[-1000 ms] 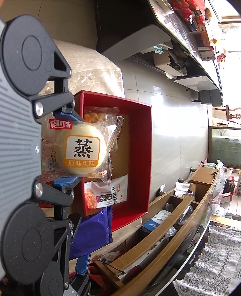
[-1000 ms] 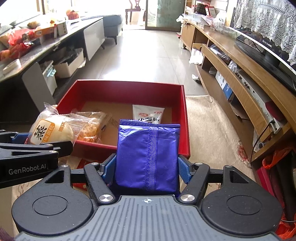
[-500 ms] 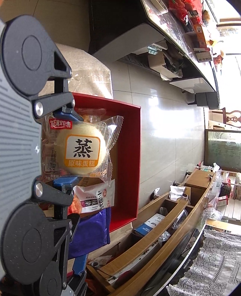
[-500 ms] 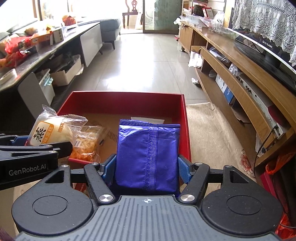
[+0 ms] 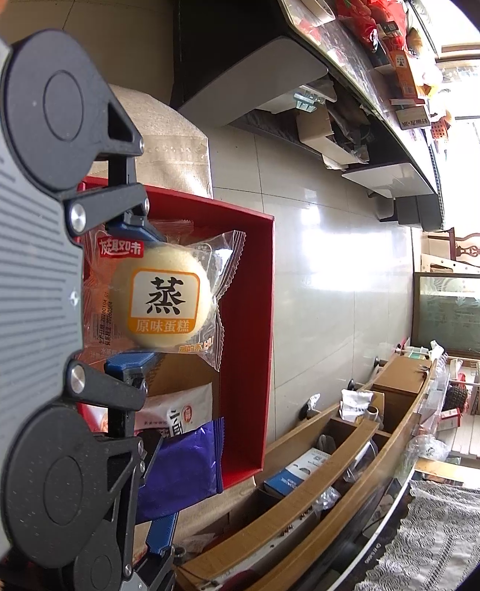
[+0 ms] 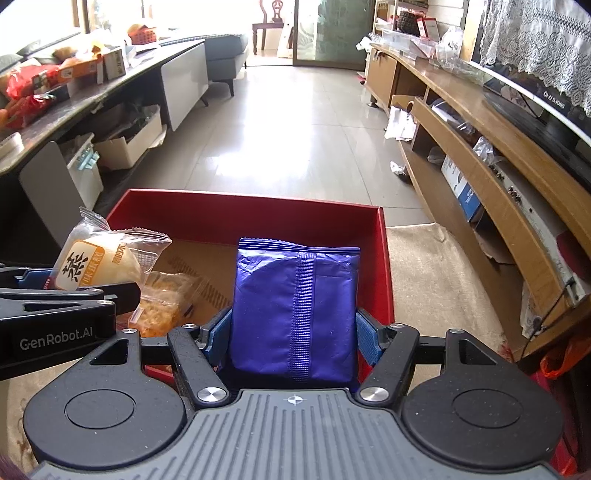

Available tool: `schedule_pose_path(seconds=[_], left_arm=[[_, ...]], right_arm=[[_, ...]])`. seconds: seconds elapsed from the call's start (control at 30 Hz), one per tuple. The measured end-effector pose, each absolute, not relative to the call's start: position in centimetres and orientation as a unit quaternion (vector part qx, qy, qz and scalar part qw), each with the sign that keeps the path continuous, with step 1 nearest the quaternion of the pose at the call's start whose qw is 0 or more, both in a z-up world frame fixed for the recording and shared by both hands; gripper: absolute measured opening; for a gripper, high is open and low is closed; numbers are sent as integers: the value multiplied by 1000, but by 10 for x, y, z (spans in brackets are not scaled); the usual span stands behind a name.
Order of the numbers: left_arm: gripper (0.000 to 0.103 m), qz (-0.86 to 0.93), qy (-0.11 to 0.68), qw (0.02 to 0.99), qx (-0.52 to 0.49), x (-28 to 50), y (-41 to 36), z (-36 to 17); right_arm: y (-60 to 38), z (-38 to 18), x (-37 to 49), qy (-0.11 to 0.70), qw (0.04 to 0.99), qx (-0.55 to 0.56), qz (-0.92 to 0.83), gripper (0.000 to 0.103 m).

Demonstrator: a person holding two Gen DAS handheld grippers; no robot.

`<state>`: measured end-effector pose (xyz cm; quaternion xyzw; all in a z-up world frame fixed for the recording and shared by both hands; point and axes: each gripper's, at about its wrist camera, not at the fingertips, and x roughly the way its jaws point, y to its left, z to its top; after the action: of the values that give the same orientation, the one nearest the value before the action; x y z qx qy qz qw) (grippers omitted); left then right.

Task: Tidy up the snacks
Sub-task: 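Lower the bun pack and blue wrapper into the red box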

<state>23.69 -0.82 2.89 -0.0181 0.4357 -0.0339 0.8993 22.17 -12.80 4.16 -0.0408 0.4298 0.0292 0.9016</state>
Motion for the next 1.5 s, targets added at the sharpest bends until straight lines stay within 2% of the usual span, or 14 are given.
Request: schedule_pose_path(seconds=[0.93, 1.5], left_arm=[[52, -8, 465, 885, -2, 259, -15, -7], [66, -1, 448, 894, -2, 252, -10, 5]], right_arm=[[-125, 7, 242, 448, 892, -51, 31, 75], [-128, 18, 236, 429, 902, -47, 24, 76]])
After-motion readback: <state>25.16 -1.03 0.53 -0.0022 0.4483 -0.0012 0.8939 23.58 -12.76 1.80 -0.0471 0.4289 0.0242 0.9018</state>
